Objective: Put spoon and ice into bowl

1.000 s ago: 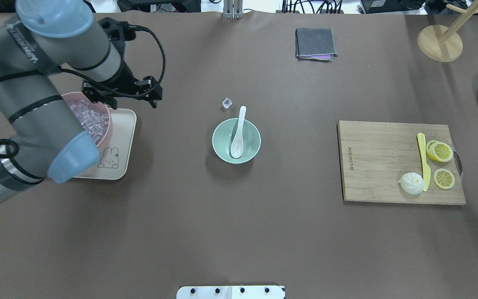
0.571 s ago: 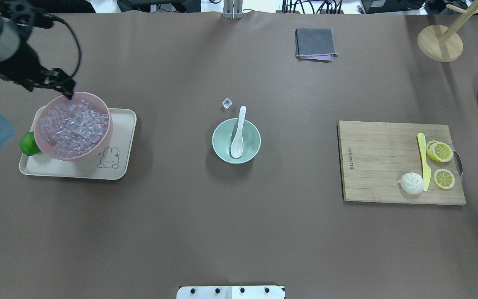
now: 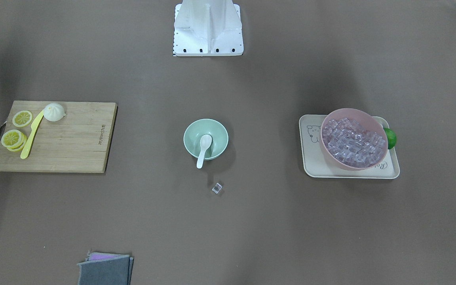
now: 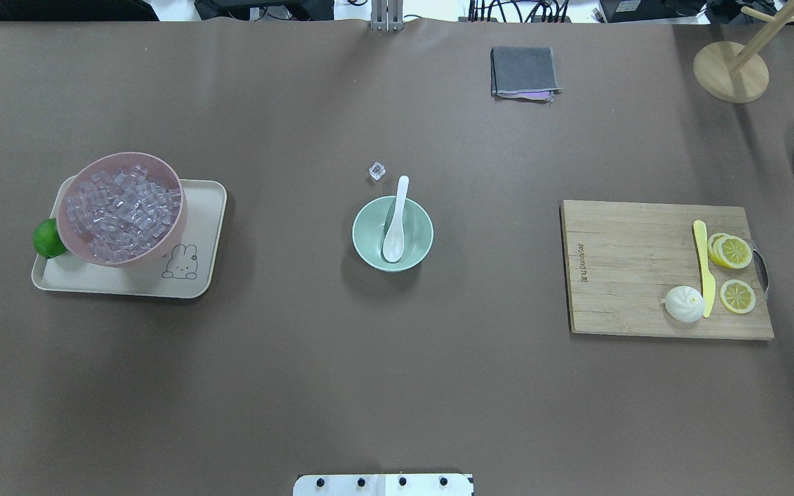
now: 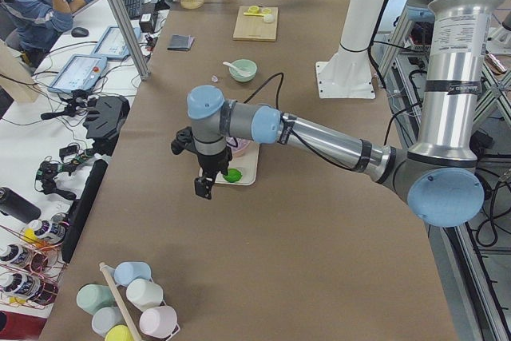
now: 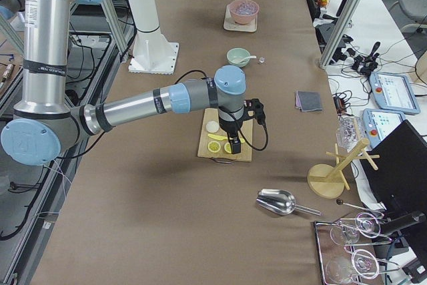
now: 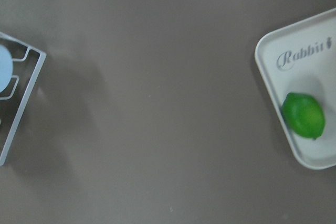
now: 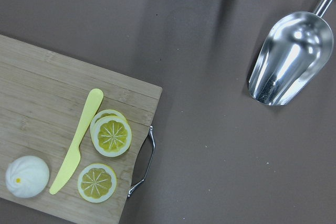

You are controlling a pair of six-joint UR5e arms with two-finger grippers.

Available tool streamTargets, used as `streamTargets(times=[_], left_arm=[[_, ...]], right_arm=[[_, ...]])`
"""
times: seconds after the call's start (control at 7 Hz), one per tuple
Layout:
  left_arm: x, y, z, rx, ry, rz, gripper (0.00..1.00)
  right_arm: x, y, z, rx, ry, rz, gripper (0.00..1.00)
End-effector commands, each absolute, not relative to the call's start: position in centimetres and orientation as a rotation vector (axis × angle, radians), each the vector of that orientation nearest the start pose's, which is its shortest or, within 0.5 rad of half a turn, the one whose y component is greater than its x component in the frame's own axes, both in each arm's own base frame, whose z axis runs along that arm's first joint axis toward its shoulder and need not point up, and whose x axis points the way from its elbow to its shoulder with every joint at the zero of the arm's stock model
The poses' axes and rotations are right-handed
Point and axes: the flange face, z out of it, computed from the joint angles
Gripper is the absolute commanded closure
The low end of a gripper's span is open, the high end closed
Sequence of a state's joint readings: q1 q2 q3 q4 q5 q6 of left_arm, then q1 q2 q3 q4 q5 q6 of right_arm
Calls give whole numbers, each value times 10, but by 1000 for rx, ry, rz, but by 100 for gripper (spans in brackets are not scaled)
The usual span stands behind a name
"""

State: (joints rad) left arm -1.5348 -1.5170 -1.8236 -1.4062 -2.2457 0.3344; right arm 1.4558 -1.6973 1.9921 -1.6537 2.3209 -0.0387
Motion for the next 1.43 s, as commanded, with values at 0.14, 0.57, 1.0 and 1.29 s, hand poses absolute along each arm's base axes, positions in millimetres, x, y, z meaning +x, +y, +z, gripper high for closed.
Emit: streamTargets(times=[0.14, 0.57, 1.0, 1.29], left_arm=[[-62, -450, 589, 136, 773, 219, 2], [-89, -443, 604, 130, 780, 144, 2], [-91, -444, 602, 137, 786, 143, 2], [-91, -447, 596, 151, 785, 150, 2]], right_arm=[[17, -428, 543, 153, -752, -262, 0], [17, -429, 545, 154, -753, -266, 0], [22, -427, 538, 162, -794, -251, 0], [23, -425, 537, 162, -800, -248, 0]])
